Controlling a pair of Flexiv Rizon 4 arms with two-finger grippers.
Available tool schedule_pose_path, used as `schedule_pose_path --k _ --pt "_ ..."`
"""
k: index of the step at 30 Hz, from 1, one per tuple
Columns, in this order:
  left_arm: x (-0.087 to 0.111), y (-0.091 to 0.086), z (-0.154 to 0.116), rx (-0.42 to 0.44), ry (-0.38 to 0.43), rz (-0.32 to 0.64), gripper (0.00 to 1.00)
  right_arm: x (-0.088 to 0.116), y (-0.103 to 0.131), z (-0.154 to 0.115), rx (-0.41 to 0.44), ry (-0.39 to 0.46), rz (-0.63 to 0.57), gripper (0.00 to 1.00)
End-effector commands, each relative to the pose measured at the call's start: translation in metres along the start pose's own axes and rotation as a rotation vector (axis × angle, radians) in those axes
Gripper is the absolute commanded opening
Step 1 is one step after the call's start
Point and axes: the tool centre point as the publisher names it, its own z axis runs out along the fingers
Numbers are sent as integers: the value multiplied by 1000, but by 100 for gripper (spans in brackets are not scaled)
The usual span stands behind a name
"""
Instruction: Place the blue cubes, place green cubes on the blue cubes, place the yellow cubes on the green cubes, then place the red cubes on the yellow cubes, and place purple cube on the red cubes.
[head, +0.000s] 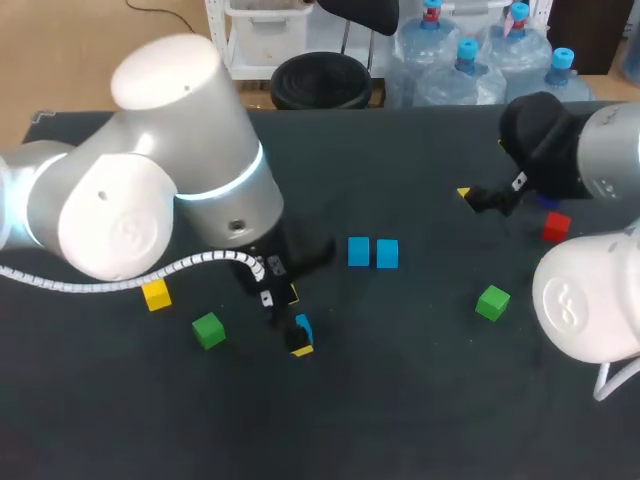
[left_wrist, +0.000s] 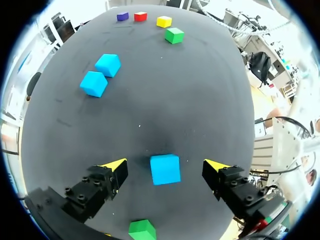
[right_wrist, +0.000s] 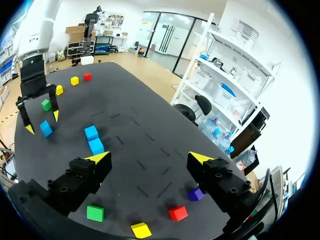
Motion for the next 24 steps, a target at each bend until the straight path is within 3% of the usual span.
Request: schedule_pose_path --k 1,2,5,8,15,24 --pt "-1 2 4 1 5 -2 67 0 -1 -1 -2 1 0 100" --pt "0 2 5 1 7 -2 66 0 -1 -1 -2 1 0 100" --pt "1 4 8 3 12 -6 41 0 -1 -1 -2 1 0 100" --pt "3 6 9 5 15 -11 3 0 -1 -1 -2 1 0 100" --pt "4 12 2 10 15 -20 0 0 -1 -1 -2 1 0 100" --pt "5 31 -11 14 4 36 0 0 -1 -1 -2 1 0 100"
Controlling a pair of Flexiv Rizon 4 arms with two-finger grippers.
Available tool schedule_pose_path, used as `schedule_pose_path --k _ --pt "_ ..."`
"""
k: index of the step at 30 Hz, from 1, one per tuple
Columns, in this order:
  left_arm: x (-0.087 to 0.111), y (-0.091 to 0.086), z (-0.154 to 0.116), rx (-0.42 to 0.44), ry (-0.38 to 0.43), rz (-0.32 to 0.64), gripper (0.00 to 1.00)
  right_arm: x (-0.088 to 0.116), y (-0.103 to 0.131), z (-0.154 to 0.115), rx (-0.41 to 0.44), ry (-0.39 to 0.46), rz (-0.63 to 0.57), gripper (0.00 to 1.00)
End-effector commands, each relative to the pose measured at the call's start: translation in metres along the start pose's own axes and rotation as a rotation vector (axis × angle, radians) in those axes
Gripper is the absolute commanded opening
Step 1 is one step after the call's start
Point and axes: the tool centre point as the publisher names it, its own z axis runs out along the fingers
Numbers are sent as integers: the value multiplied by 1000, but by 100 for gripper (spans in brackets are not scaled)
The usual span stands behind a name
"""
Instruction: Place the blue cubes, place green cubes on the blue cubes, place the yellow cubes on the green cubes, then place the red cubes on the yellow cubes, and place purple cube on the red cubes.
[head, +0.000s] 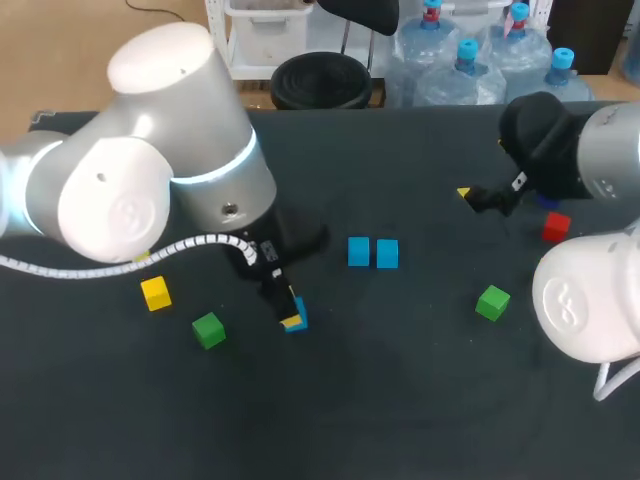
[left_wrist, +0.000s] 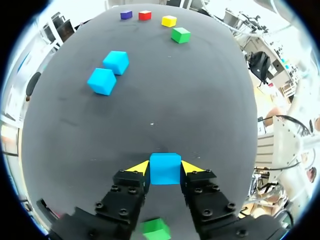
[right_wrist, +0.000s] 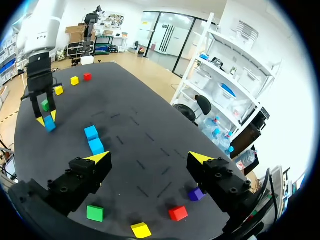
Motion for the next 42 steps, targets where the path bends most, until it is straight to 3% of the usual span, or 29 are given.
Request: schedule_pose_path --k 1,11,20,42 --pt "1 10 -7 7 -2 15 0 0 -1 -1 -2 1 0 100" --pt "-9 32 -14 32 -7 93 0 0 -1 -1 -2 1 0 100" --pt "-20 34 -4 52 29 196 0 0 -1 -1 -2 1 0 100" --pt "-52 84 19 109 70 211 0 0 -1 -1 -2 1 0 100"
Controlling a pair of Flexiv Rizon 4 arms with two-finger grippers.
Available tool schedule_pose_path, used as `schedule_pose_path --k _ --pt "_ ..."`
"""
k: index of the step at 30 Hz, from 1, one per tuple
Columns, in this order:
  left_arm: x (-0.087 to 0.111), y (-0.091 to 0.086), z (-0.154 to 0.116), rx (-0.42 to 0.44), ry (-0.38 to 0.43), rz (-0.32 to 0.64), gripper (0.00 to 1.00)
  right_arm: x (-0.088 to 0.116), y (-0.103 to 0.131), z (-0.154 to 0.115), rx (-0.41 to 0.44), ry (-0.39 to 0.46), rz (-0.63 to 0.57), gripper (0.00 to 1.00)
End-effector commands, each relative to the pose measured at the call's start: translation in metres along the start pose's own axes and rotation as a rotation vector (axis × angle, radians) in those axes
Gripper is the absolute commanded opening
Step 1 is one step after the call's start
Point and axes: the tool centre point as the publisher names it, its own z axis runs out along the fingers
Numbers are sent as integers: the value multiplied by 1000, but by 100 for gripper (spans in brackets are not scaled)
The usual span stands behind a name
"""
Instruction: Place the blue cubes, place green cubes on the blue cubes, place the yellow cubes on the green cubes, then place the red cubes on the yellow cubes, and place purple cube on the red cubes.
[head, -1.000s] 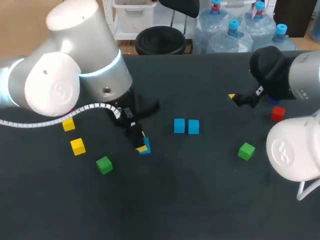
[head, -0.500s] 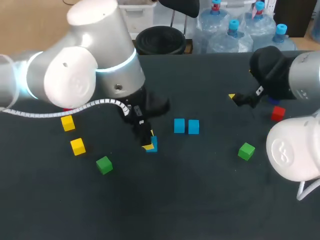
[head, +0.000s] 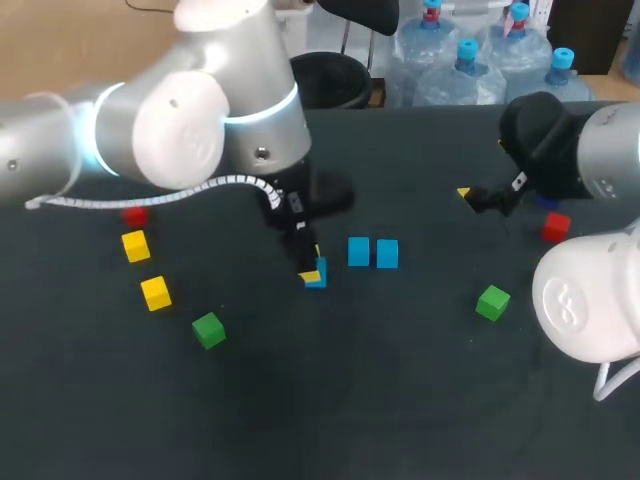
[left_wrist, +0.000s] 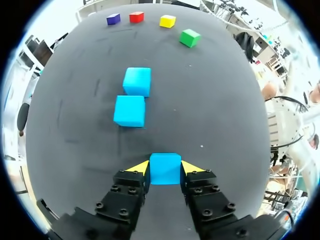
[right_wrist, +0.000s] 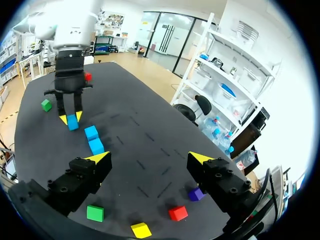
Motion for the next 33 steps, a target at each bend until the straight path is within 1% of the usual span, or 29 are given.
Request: schedule_pose_path --k 1,7,16,26,33 --pt "-7 16 7 43 17 -1 0 0 -1 -1 -2 1 0 100" --pt "-12 28 7 48 27 1 0 0 -1 -1 -2 1 0 100" --pt "-10 44 11 45 39 9 0 0 -1 -1 -2 1 0 100" --pt "-15 50 12 47 33 2 0 0 -1 -1 -2 1 0 100" --pt "-18 50 12 54 43 9 0 0 -1 -1 -2 1 0 100"
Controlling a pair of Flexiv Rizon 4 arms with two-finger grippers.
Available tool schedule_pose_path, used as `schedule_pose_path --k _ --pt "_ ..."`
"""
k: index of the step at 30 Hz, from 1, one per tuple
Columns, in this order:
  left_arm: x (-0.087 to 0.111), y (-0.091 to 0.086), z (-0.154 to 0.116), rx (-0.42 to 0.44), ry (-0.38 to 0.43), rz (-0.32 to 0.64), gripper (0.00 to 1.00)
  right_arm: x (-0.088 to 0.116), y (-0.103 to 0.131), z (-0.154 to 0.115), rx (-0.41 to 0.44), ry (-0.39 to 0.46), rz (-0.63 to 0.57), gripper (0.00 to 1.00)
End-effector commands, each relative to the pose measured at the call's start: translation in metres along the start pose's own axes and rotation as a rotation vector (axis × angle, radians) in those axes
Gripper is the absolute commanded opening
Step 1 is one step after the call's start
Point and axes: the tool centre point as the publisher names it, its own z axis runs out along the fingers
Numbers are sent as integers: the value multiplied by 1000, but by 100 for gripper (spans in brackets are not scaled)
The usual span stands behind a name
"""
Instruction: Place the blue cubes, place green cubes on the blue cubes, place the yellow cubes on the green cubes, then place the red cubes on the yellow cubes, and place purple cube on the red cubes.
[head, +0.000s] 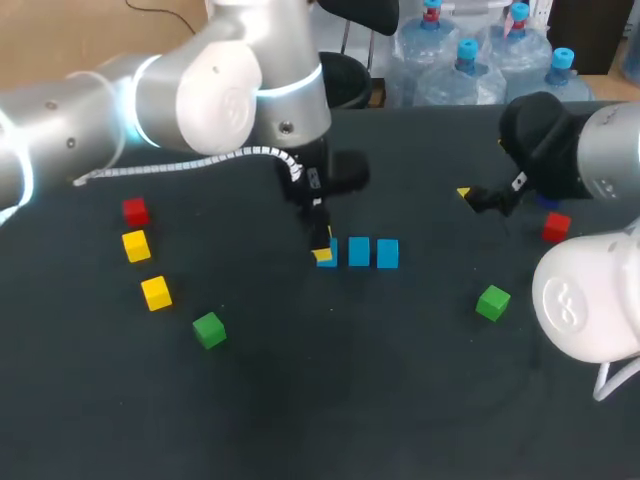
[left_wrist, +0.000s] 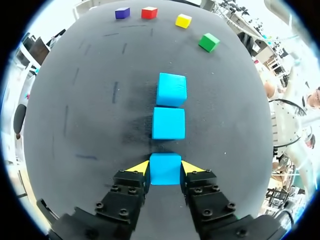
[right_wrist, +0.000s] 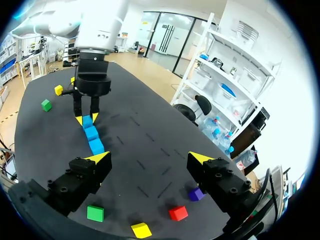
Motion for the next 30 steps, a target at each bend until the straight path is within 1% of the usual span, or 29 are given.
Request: schedule_pose_path --k 1,7,30 --pt "-4 9 9 12 11 3 0 0 -1 -1 -2 1 0 100" --pt "-4 12 9 12 16 -3 0 0 -1 -1 -2 1 0 100" --pt "-3 12 14 19 22 -8 0 0 -1 -1 -2 1 0 100"
